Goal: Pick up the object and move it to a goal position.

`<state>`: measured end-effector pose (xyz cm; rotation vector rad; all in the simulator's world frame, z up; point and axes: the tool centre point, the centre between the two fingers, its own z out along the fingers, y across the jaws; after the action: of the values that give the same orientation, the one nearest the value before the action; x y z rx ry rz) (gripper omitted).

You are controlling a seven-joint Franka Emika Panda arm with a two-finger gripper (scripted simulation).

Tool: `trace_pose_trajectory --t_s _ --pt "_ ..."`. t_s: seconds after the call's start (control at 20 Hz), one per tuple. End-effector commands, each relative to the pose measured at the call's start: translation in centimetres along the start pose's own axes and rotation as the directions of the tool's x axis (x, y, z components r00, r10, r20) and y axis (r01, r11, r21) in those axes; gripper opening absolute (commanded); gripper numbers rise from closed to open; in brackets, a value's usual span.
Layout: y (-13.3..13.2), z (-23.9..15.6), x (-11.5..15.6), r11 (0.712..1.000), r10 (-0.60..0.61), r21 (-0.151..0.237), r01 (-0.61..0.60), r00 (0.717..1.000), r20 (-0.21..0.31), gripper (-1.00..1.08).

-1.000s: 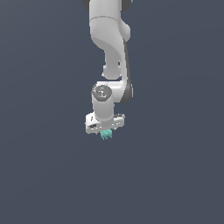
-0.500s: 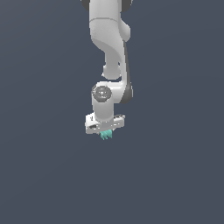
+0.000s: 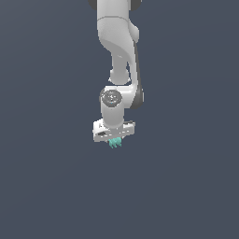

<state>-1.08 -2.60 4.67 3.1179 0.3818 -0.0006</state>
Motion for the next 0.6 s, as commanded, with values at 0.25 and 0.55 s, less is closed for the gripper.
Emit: trace_pose_trajectory --t_s 0.25,0.55 --pt "-4.6 -3.0 0.0 1.000 -0.002 0.000 0.002 1.000 -0.001 -1.00" --pt "-10.8 -7.2 0.0 1.000 -0.002 -0.001 0.002 1.000 -0.001 -1.00"
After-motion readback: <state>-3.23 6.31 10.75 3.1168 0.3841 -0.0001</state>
